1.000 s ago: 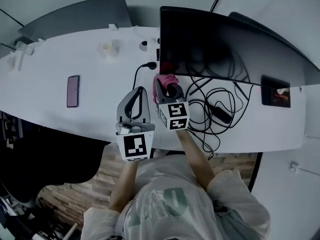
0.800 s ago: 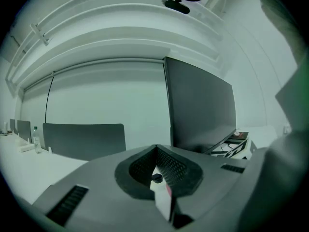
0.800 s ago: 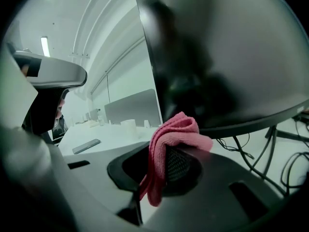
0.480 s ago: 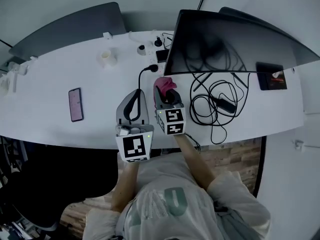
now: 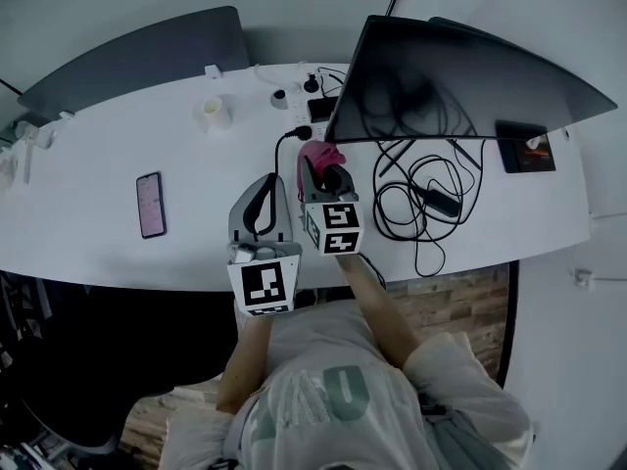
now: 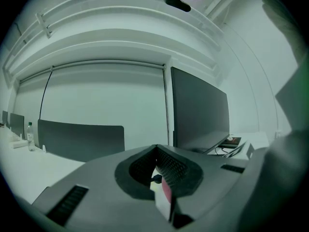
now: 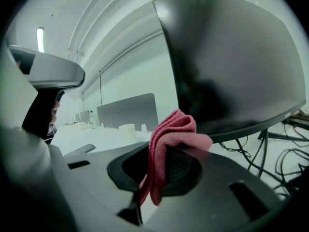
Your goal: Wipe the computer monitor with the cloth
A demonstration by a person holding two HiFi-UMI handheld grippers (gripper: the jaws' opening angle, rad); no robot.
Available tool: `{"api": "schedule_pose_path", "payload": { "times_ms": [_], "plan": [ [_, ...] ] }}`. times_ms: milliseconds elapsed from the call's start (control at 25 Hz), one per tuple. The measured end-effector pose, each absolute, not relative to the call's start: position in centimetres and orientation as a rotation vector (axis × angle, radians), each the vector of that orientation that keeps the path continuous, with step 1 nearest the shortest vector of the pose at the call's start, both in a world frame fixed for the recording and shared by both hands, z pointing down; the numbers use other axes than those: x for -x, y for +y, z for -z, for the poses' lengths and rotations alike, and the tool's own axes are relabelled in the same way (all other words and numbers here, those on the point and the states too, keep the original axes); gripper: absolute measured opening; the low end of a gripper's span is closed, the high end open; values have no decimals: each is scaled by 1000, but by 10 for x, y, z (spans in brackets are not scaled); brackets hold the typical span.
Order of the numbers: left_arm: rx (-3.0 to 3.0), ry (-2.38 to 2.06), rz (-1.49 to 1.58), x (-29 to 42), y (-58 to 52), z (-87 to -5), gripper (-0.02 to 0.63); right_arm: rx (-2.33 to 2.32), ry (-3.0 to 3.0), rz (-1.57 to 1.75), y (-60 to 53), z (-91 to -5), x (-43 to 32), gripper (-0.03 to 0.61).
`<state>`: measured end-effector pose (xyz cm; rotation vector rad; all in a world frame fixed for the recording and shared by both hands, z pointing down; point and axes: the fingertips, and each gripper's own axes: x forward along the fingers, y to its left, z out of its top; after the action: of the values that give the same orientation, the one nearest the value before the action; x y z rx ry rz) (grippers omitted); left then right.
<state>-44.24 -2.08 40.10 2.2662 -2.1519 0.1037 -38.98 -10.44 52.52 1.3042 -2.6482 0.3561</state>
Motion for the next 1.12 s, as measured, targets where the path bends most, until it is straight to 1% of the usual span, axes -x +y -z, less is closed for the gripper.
{"api": "schedule_pose_path", "payload": {
  "times_ms": [360,640,800,920,1120],
  "plan": [
    [-2282,-2173,-83,444,-17,-393,15,-1380,-2644,-342,-124,-507,389,57],
    [-2259,-2226,-70,453,-12,-384,15,-1448,-2645,-258,-124,-472,391,57],
    [-2240,-2272,-73,459,-8,-379,15,-1444,-2689,-186,-124,-441,391,57],
    [-2222,-2309,-65,466,-5,-373,15,-1445,-2724,-59,-121,-406,392,57],
    [-2228,-2344,-12,462,-3,-358,15,-1497,-2775,43,-118,-346,391,57]
  ]
}}
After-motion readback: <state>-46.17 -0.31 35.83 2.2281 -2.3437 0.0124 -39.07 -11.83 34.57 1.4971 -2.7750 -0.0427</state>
